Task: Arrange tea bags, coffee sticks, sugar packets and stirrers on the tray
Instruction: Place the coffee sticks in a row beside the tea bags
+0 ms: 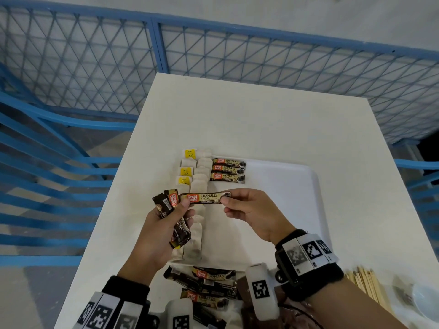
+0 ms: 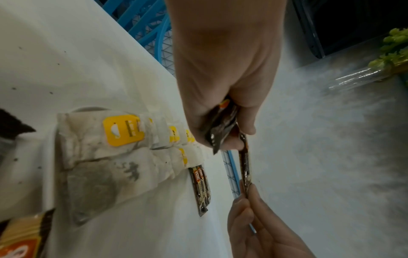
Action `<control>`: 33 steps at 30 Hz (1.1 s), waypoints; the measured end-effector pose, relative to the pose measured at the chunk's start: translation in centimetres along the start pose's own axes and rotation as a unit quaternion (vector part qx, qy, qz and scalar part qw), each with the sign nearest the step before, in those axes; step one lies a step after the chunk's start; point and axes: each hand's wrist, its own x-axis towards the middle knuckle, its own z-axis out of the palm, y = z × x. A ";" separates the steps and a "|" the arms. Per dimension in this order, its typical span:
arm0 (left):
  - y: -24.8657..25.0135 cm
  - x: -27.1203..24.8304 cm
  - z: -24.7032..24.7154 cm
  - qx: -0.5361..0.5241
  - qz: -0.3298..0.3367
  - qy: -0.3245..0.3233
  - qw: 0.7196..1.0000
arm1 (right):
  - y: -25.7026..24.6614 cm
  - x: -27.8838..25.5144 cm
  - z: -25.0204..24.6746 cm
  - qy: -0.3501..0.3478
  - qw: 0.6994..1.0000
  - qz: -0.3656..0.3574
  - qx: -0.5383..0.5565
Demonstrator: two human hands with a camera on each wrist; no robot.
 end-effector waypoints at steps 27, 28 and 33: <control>-0.6 0.6 -1.0 0.037 -0.053 0.025 0.998 | 2.8 6.5 -5.0 0.222 0.952 0.003 -0.209; -0.5 0.6 -1.0 0.034 -0.055 0.023 0.998 | 2.8 6.8 -4.9 0.228 0.950 0.000 -0.214; -0.3 0.4 -1.0 0.000 -0.059 0.023 0.998 | 2.7 7.4 -4.1 0.258 0.921 -0.027 -0.291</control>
